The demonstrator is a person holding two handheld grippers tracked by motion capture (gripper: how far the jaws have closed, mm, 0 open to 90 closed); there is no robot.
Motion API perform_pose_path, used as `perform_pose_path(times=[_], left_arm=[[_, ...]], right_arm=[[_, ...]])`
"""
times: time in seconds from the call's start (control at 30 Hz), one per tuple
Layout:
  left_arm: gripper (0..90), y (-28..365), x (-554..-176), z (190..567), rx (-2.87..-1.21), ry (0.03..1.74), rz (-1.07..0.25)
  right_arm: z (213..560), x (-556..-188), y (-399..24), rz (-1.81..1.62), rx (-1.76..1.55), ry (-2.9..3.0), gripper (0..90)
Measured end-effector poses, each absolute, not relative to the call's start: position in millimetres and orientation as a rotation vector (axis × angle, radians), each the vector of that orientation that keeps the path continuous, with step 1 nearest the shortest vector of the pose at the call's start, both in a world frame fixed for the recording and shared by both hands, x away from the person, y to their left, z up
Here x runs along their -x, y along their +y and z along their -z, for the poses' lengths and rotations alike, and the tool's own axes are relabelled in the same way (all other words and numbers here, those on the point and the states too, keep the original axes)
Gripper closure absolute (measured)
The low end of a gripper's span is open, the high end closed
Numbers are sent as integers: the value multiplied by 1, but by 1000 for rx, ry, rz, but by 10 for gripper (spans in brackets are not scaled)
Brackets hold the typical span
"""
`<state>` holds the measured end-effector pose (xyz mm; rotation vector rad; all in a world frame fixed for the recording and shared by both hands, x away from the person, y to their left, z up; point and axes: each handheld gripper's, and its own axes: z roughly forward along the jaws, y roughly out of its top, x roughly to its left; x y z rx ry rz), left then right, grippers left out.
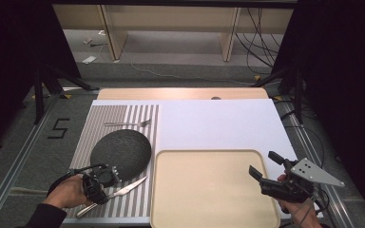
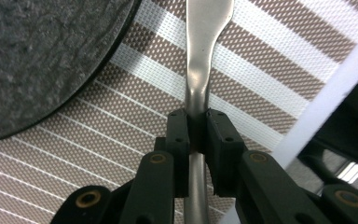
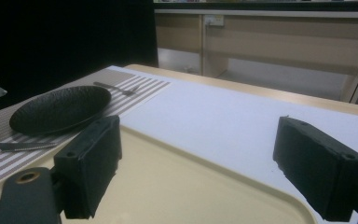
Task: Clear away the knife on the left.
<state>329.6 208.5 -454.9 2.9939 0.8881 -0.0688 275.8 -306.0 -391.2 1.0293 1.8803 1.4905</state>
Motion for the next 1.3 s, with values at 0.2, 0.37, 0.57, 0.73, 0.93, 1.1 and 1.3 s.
perform_pose_path(times=[0.2,0.37,0.57,0.73,0.93,1.1,1.3], left_arm=[[801,205,-326,445,-2952,894,83],[800,200,-323,433,-2904,927,70],[800,188,-323,419,-2842,935,82],[800,177,-325,406,-2768,916,67],[800,164,-325,400,-2722,883,73],[800,154,-330,399,-2703,863,64],[800,142,-335,396,-2677,835,77]], right_arm=[[391,-276,-306,-1488,-1031,1878,163],[391,-276,-306,-1489,-1030,1879,162],[391,-276,-307,-1493,-1036,1878,162],[391,-276,-306,-1491,-1032,1882,162],[391,-276,-306,-1495,-1037,1879,162],[391,-276,-306,-1494,-1036,1879,162],[391,-275,-307,-1498,-1036,1881,162]])
